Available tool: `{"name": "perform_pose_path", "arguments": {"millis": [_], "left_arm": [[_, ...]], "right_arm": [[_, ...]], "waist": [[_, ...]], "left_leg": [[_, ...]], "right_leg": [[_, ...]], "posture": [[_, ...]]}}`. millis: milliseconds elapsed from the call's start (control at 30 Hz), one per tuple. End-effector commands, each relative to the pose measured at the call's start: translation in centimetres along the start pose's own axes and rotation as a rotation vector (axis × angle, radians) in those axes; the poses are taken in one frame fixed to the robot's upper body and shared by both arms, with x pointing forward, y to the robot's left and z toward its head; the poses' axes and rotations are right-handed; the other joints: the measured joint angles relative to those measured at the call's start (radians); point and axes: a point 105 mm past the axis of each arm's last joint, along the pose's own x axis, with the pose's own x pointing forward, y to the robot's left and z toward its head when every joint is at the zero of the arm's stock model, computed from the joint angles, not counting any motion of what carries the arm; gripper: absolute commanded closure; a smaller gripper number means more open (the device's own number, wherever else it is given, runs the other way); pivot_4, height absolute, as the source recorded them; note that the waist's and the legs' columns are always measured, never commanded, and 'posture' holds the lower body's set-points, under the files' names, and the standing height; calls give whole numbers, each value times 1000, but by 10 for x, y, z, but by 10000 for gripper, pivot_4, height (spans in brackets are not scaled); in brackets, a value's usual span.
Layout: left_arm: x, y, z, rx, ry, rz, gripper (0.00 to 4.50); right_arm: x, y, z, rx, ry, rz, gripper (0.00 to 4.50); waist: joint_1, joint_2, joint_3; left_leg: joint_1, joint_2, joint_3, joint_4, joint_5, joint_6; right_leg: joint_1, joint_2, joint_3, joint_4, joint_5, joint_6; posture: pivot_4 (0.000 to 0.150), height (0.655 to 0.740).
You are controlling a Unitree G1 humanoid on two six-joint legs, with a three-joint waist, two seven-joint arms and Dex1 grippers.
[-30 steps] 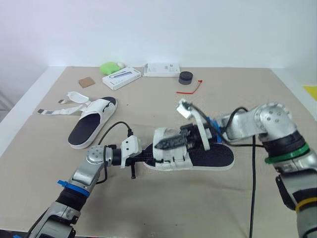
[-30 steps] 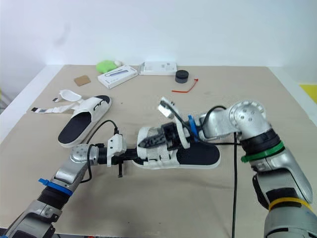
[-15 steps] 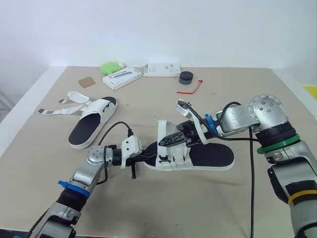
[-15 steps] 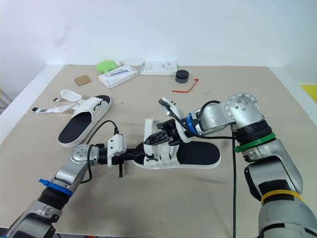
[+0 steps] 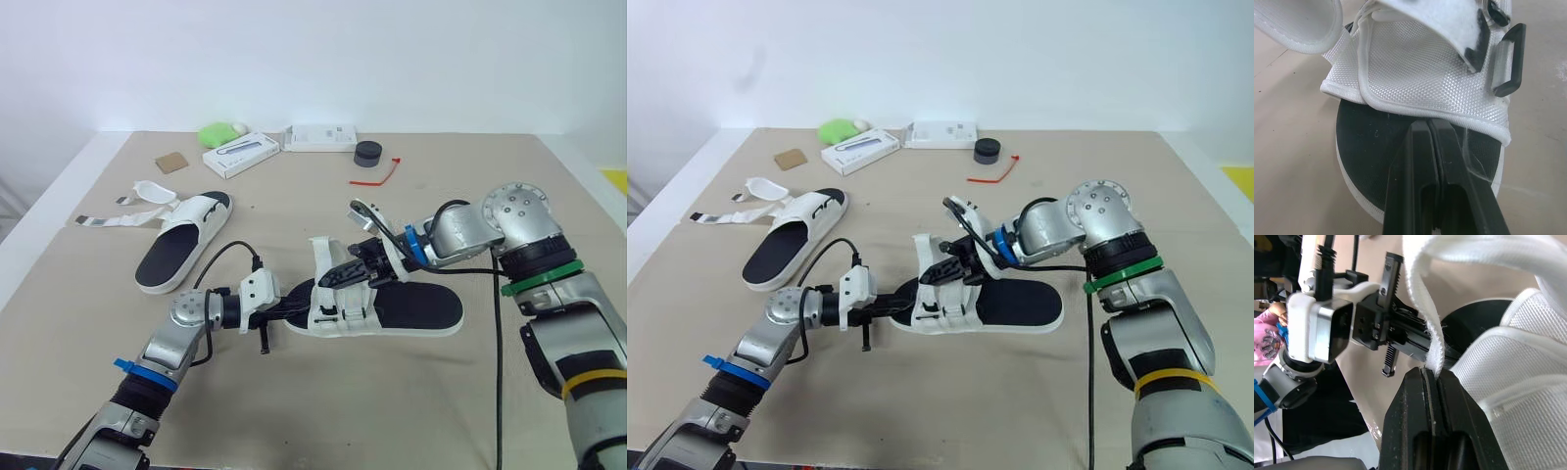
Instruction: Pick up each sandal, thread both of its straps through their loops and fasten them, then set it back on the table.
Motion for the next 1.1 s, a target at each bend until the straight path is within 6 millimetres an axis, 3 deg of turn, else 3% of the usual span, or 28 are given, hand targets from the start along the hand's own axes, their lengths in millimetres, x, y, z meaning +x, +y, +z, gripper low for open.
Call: {"name": "perform_pose_path", "arguments": {"millis": [33,200,533,833,967,1100], "left_arm": [[-10,-40,-79,-251,262,-62,45000],[-10,-39,-80,-254,263,-59,45000],[-9,-40,-80,-258,259,-55,45000],[-9,-40,-81,-262,259,-51,45000],[-9,-41,-81,-262,259,-50,45000],[-9,-41,-81,-264,258,-48,45000]], "right_arm": [[-3,5,-3,-17,-2,38,44591],[-2,6,-6,-10,5,57,44591],[-6,20,11,-8,-54,108,44591],[-4,27,14,-10,-60,139,44591],[0,25,5,-17,-32,136,44591],[6,11,-7,27,-8,106,44591]], "waist": [[0,0,0],[0,0,0],[0,0,0],[0,0,0],[0,0,0],[0,0,0]], "left_leg": [[0,0,0,0,0,0],[0,0,0,0,0,0],[0,0,0,0,0,0],[0,0,0,0,0,0],[0,0,0,0,0,0],[0,0,0,0,0,0]], "right_leg": [[0,0,0,0,0,0],[0,0,0,0,0,0],[0,0,0,0,0,0],[0,0,0,0,0,0],[0,0,0,0,0,0],[0,0,0,0,0,0]], "posture": [[1500,7400],[1500,7400],[1500,7400],[1500,7400],[1500,7400],[1500,7400]]}}
